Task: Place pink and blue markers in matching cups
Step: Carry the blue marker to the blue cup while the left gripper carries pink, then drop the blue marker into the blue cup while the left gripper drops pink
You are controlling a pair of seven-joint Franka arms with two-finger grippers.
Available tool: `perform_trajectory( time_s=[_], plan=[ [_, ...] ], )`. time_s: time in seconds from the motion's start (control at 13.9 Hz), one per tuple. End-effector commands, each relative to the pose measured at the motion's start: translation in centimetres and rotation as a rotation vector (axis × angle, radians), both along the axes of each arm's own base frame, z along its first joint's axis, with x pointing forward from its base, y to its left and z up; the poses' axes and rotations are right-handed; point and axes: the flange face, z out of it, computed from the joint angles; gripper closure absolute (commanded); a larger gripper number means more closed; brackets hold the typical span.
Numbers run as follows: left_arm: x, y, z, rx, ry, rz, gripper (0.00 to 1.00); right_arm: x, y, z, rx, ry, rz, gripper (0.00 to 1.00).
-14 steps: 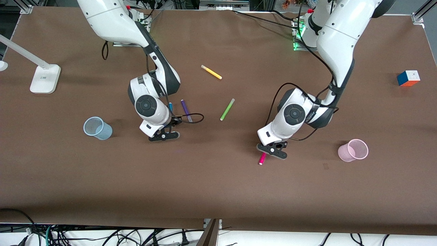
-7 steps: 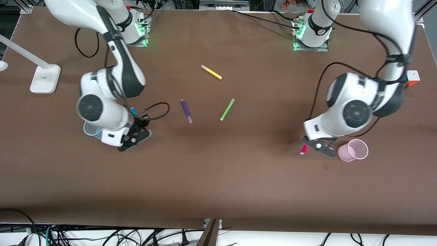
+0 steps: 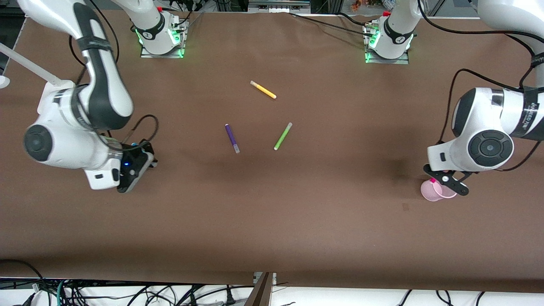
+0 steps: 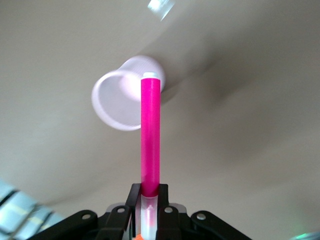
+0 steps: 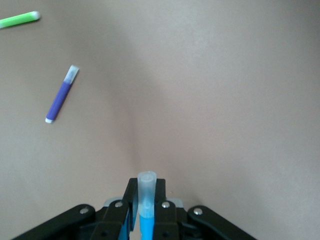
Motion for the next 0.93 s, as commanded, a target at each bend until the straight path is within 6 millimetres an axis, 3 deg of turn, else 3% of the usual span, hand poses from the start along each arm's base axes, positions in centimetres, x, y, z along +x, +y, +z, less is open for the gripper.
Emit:
perform_trajectory(
  time_s=[0.0, 0.22, 0.43, 0.57, 0.86],
  plan=[
    [2.9, 5.1, -0.1, 0.080, 0.067, -0.113, 1.00, 0.1, -4.4, 0.3, 0.136, -0.016, 0.115, 1.00],
    [4.0, 5.4, -3.2, 0.149, 0.129, -0.185, 1.00, -0.5, -9.0, -0.4, 0.278, -0.013, 0.194, 1.00],
    [4.0, 4.9, -4.7, 0.157, 0.156, -0.197, 1.00, -0.6, -11.0, -1.1, 0.427, -0.066, 0.240, 1.00],
    [4.2, 3.5, -5.9, 0.164, 0.174, -0.221, 1.00, -1.0, -12.4, -2.2, 0.513, -0.076, 0.278, 1.00],
    [4.3, 2.5, -8.3, 0.192, 0.209, -0.253, 0.96, -1.4, -15.0, -3.3, 0.571, -0.121, 0.338, 1.00]
  ],
)
